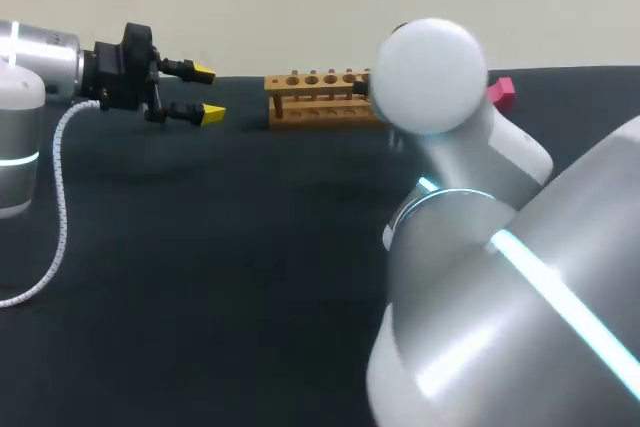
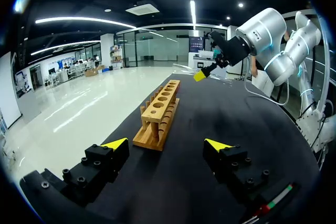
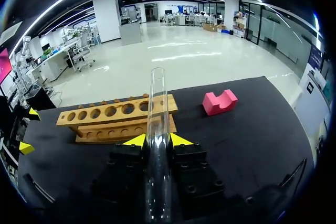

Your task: Grasp the test tube, adjust it, and insert it.

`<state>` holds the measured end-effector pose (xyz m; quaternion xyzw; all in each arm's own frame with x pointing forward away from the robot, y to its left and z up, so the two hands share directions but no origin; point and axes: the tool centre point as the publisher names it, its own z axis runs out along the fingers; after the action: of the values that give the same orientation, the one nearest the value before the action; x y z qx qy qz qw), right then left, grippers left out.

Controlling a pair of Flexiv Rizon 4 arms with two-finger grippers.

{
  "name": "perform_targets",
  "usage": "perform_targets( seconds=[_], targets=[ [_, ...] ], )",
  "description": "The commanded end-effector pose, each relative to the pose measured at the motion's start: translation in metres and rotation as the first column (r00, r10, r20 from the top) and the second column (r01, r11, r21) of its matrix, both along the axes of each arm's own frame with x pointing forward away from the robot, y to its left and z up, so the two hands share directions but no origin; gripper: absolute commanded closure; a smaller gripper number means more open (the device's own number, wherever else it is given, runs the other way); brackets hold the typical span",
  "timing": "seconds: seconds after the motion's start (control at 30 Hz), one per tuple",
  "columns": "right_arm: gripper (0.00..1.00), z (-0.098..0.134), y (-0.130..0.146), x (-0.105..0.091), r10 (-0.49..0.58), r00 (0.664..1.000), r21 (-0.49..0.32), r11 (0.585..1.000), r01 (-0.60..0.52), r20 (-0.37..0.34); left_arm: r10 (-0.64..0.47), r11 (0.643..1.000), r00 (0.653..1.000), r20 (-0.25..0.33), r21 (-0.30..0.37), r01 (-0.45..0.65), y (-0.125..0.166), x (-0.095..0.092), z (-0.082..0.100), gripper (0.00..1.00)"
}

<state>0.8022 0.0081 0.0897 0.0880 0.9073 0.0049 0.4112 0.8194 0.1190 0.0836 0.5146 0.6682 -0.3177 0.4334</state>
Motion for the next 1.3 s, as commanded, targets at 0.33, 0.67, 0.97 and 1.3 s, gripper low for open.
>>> perform_targets(
  seconds=[0.33, 0.67, 0.97, 1.3],
  targets=[
    [1.00, -0.014, 0.036, 0.013, -0.070, 0.997, -0.089, 0.993, 0.073, 0.035, 0.001, 1.000, 1.000, 0.005, -0.003, -0.001, 0.001, -0.001, -0.001, 0.00],
    [1.00, -0.018, 0.049, 0.014, -0.005, 0.999, -0.034, 0.999, 0.006, 0.049, 0.001, 1.000, 1.000, 0.005, -0.003, -0.001, 0.001, -0.001, -0.001, 0.00],
    [1.00, -0.025, 0.051, 0.017, 0.055, 0.997, 0.000, 0.998, -0.055, 0.050, 0.001, 1.000, 1.000, 0.005, -0.003, -0.001, 0.001, -0.001, -0.001, 0.00],
    [1.00, -0.031, 0.050, 0.021, 0.104, 0.993, 0.027, 0.994, -0.106, 0.057, 0.001, 1.000, 1.000, 0.005, -0.003, -0.001, 0.001, -0.001, -0.001, 0.00]
  ],
)
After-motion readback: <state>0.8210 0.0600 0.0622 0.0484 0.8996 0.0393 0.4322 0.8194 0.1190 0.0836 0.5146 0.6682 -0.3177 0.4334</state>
